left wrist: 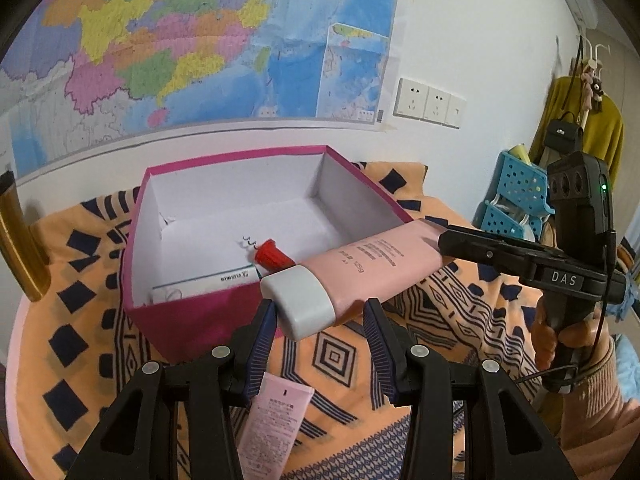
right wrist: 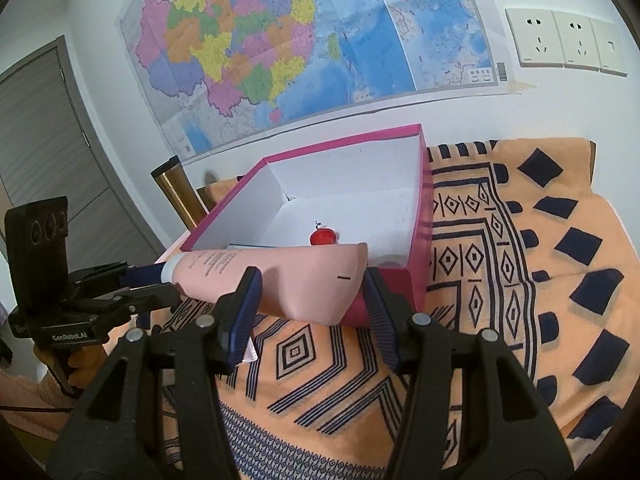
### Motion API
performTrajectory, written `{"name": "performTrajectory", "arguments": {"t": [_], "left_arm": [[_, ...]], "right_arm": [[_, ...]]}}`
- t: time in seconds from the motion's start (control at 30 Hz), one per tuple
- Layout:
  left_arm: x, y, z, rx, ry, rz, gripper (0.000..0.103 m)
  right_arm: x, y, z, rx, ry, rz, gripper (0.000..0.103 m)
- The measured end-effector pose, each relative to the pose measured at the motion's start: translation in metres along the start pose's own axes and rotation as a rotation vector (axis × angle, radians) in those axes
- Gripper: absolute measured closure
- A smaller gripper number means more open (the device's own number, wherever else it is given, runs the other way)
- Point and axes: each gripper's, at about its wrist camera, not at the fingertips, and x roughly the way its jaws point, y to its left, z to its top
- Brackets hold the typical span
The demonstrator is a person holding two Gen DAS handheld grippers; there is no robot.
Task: Organize rigid objects
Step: 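Carry the pink tube with the right gripper over the pink box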
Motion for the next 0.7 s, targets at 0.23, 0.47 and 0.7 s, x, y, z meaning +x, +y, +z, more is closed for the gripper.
{"name": "performTrajectory", "arguments": {"t": [0.23, 0.47, 0.7], "left_arm": [[0.003, 0.001, 0.009, 0.016, -0.006, 0.009, 0.058], [0.005, 0.004, 0.016, 0.024, -0.015, 0.022, 0.058], [0.008, 0.005, 0.021, 0.03, -0.02, 0.027, 0.058]], "right_arm": [[0.001, -0.001, 0.006, -0.004, -0.01, -0.003, 0.048], [0.005, -0.004, 0.011, -0.009, -0.012, -0.005, 0.048], [0.008, -0.005, 0.018, -0.011, -0.017, -0.007, 0.048]]}}
